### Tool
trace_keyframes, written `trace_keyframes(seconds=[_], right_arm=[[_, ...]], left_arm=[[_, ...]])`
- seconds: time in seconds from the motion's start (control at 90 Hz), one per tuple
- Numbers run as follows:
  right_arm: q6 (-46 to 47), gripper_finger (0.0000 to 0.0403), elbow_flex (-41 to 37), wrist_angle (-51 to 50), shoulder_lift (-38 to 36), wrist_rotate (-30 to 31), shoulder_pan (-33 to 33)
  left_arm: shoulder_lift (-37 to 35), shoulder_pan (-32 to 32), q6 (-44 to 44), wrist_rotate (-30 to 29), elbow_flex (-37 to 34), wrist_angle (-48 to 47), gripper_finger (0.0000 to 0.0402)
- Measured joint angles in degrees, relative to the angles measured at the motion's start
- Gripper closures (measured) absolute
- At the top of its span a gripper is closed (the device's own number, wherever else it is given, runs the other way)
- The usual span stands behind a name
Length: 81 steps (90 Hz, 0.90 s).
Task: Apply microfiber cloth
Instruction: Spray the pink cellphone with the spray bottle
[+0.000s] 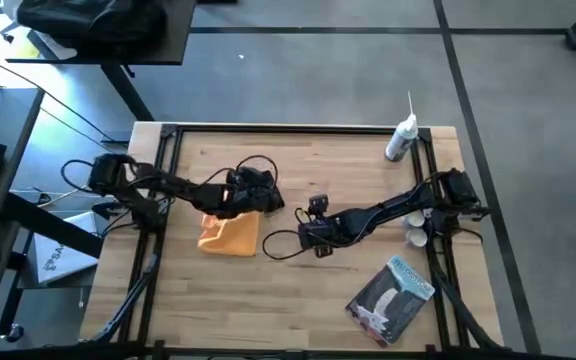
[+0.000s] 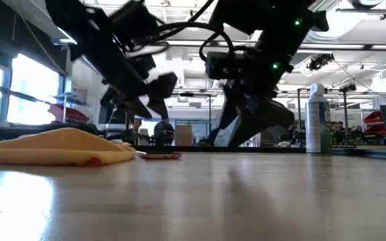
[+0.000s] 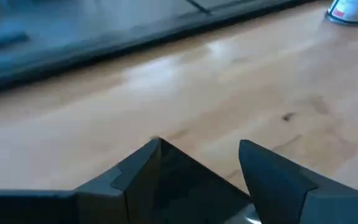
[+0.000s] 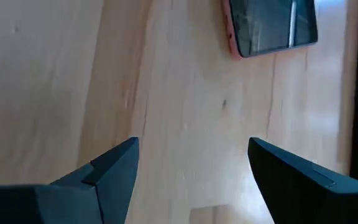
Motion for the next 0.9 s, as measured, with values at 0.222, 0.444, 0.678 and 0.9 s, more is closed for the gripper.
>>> trace_keyframes(seconds=[0.222, 0.444, 0.678, 0.9], right_arm=[[2.24, 0.0132, 0.0, -3.36, -0.02, -1.11, 0.94], [-0.37, 0.0132, 0.0, -2.16, -0.02, -1.08, 1.55], [-7.22, 0.0132, -0.2, -2.59, 0.09, -3.7, 2.7], [-17.48, 0.0132, -0.2, -0.16, 2.82, -2.64, 4.77]], left_arm=[[8.51, -0.06, -11.17, 7.69, 0.09, 4.22, 0.0204], [10.17, -5.71, -3.57, 15.49, -0.07, 21.07, 0.0204], [2.55, -8.98, 0.99, 13.46, -0.24, 16.7, 0.0204], [-0.15, -13.05, 2.49, 13.2, -0.2, 6.88, 0.0204]])
